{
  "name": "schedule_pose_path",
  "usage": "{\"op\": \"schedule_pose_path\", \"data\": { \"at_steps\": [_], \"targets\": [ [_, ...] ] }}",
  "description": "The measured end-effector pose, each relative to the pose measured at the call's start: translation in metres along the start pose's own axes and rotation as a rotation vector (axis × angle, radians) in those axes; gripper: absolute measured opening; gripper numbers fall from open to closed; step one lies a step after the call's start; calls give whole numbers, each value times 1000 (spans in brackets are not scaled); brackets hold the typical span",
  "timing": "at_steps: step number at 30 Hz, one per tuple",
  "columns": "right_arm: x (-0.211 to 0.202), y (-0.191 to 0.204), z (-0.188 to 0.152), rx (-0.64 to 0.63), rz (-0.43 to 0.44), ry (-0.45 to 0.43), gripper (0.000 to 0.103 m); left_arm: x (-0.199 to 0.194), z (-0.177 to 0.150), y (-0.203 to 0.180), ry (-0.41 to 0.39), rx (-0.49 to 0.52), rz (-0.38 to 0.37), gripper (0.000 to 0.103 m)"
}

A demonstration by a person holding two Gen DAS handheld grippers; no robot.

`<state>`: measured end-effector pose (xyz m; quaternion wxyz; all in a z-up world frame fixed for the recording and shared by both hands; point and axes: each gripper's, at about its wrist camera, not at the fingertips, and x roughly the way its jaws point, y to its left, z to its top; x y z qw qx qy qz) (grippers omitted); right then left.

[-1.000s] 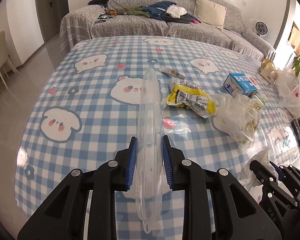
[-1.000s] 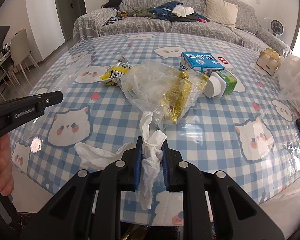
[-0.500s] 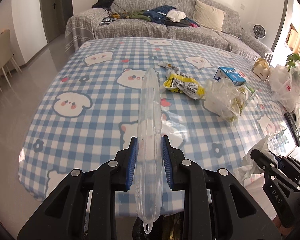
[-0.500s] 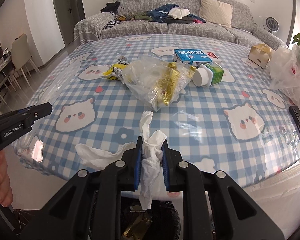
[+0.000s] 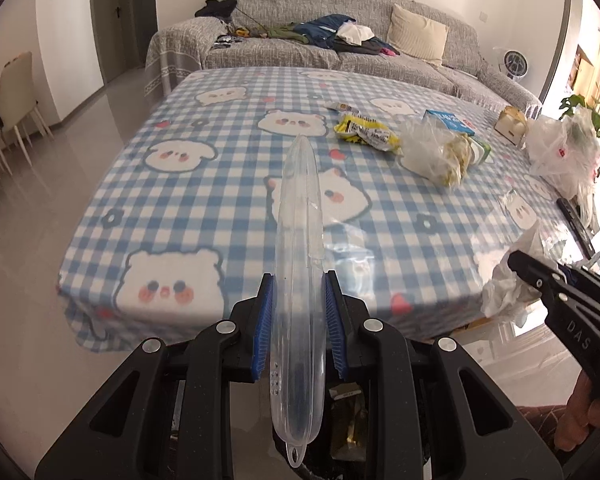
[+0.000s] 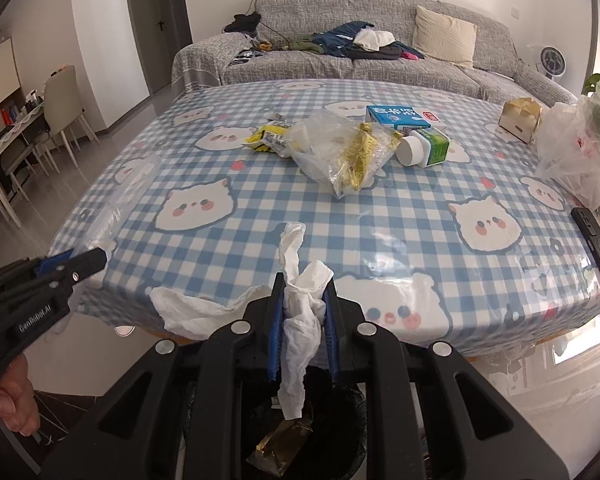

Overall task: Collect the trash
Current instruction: 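Lift the tube and tissue and carry both down over the black bin, then open the left tool to drop the tube while the right tool releases the tissue into the bin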

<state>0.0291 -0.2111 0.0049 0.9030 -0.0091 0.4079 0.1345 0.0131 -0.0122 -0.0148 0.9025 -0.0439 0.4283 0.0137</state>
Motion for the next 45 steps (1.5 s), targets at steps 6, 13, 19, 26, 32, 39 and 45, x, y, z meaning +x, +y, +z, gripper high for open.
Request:
{"op": "schedule_pose_path", "data": {
  "at_steps": [6,13,19,26,32,39,45],
  "targets": [
    [-2,7,-16,-11,6,11,16,-1,-28,-4,29,9,-32,24],
    [-9,10,-31,-16,1,16,16,-17,-50,-9,17,17,-42,24],
    [-10,14,-51,-9,11,42,16,-25,-71,-12,31,8,-56,24],
    [-11,22,-71,-17,16,67,16,-29,-101,-19,69,17,-86,24],
    [-5,25,-89,-42,5,104,16,-17,-124,-32,132,41,-98,24],
    [23,13,-108,-54,-53,173,16,8,-141,-47,190,84,-84,24],
    [32,-3,-110,-8,-92,214,16,43,-157,-60,262,97,-79,24]
  ]
}}
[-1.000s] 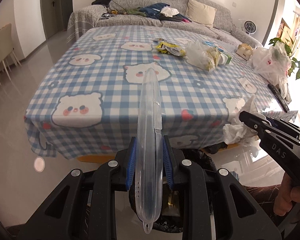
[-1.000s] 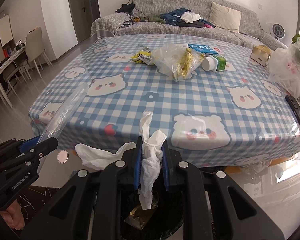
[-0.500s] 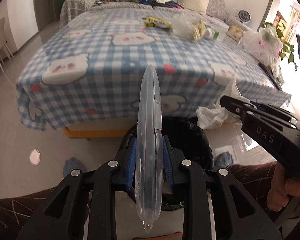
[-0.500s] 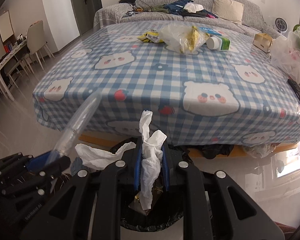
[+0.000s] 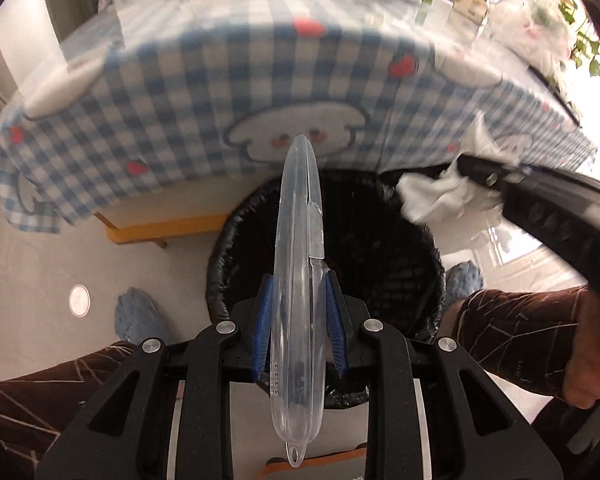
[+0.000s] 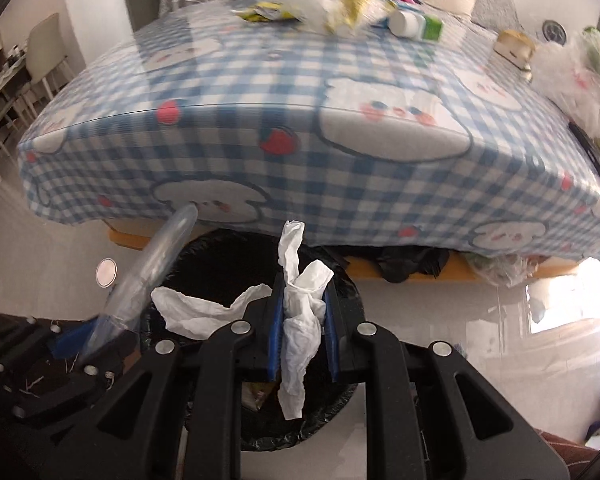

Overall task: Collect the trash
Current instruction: 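Open the left tool to drop the tube while the right tool releases the tissue into the bin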

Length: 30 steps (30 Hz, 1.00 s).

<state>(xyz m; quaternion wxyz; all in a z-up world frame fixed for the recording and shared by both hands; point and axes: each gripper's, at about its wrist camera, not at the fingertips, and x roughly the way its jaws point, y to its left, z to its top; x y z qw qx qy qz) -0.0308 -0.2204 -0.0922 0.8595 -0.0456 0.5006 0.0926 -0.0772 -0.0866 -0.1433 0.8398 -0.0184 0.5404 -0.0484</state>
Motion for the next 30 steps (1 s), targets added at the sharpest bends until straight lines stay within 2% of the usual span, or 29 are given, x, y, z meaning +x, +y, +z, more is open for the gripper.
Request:
{"op": "schedule_pose_path", "data": {
  "at_steps": [12,21,22,24,26,28,30],
  "targets": [
    [-5,-23,0,37,-42,-10,16,48,-5,-25,39,29,-33,24],
    [11,-72,-21,137,-71,47,16,77,-4,-46,50,52,-58,26],
    [14,-76,-23,153,-74,54,16,78,-4,-48,43,49,-54,28],
    [16,-81,-24,170,-78,60,16,79,-4,-50,38,48,-44,46],
    [18,-81,-23,179,-79,61,16,77,-3,-48,35,38,-40,57],
    [21,-79,-23,181,-74,60,16,73,0,-44,20,19,-33,64],
    [24,-74,-23,168,-67,61,17,67,4,-35,5,3,-16,76]
  ]
}}
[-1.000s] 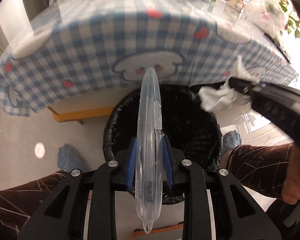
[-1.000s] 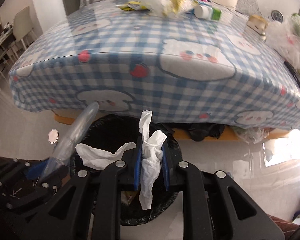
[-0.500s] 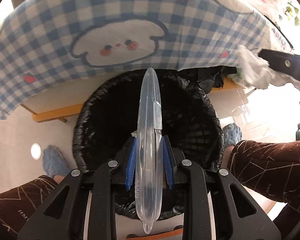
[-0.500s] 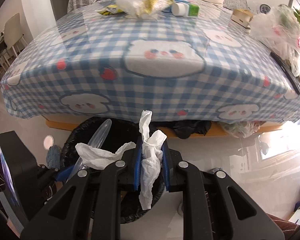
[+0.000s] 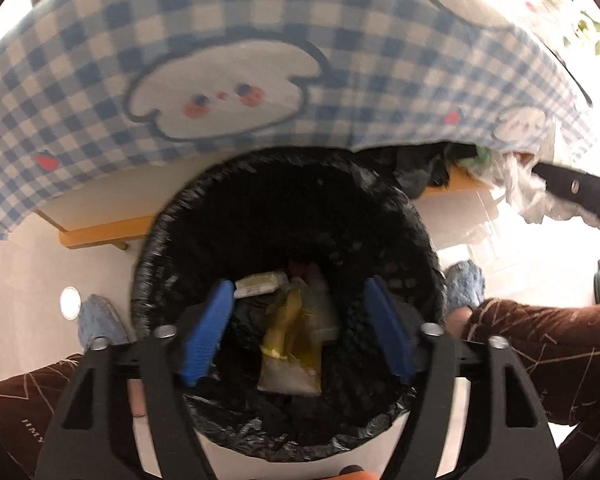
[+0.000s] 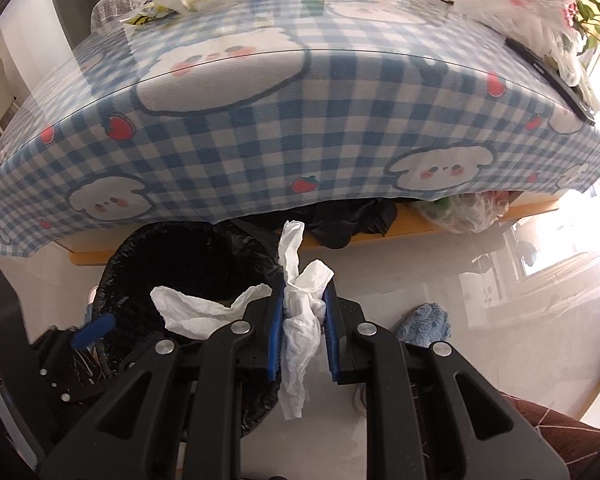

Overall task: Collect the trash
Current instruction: 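Open the left tool to drop the tube while the right tool releases the tissue into the bin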

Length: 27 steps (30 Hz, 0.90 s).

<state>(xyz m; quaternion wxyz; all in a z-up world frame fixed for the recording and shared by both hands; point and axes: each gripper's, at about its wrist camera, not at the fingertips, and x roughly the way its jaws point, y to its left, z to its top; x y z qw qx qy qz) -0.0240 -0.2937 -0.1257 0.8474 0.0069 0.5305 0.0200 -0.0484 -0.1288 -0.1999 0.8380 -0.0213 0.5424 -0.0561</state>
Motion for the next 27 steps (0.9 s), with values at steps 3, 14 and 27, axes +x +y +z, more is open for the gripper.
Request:
{"op": "schedule_pose_path", "data": {
  "at_steps": [3,14,27],
  "targets": [
    [5,12,-2,-27,8,4,17,-8,3,16,-10,-21,20,86],
    [21,55,-2,-50,45,16,17,-41,10,70,-60,-81,65,97],
    [25,116,4,-87,95,36,17,-65,5,123,-57,-143,108,97]
  ]
}}
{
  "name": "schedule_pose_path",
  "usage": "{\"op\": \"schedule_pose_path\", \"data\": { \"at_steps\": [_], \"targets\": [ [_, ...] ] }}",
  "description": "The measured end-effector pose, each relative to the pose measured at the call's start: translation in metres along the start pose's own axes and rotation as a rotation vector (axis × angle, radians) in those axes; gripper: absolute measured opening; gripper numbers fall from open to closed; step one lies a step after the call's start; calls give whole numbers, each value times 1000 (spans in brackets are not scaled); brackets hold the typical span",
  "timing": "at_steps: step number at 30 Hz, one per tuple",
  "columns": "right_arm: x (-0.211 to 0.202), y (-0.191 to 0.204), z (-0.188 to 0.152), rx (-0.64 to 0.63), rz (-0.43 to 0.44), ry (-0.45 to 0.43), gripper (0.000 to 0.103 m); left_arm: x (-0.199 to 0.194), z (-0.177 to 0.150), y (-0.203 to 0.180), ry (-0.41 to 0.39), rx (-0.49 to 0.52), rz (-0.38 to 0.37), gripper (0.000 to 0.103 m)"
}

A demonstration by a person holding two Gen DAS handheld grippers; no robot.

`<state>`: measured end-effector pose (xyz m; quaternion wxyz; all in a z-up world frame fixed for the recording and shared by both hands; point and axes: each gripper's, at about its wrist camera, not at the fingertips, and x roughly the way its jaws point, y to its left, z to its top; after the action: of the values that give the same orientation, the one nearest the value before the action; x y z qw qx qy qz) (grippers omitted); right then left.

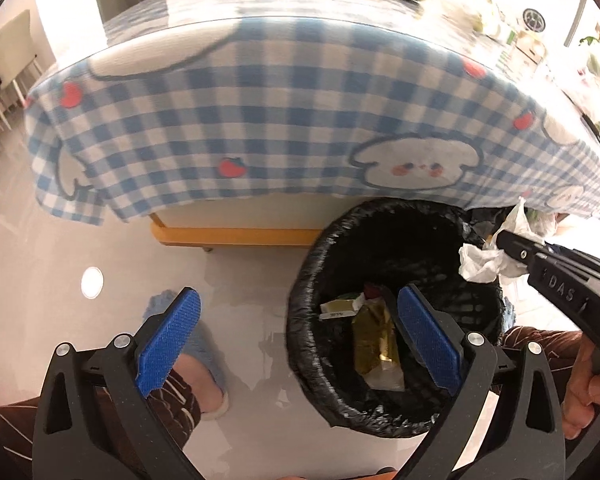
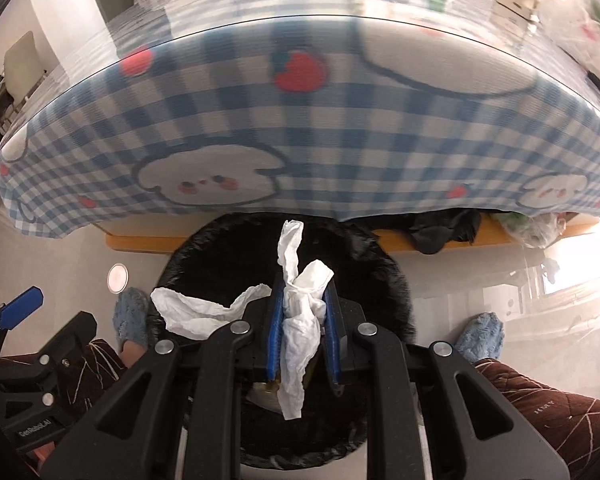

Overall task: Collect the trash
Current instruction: 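Open the left tool to drop the tube while the right tool releases the tissue into the bin, then raise both tools back over the table toward the remaining trash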

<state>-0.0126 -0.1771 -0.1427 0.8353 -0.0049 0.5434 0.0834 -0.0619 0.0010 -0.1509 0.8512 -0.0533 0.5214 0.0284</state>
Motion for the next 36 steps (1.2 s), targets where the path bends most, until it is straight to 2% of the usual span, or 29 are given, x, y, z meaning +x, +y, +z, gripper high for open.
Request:
{"op": "schedule_pose_path", "data": {
  "at_steps": [7,14,25,36],
  "targets": [
    [4,30,1,-49,15,3,18,-6,2,26,-4,-36,18,97],
    [16,33,-1,-64,18,36,21,-4,4,35,3,-59,17,97],
    [9,27,-2,-57,10,16,54,0,3,31,5,-57,19,97],
    [-6,10,1,-46,-12,-10,71,-9,10,21,-17,-54,19,97]
  ]
}}
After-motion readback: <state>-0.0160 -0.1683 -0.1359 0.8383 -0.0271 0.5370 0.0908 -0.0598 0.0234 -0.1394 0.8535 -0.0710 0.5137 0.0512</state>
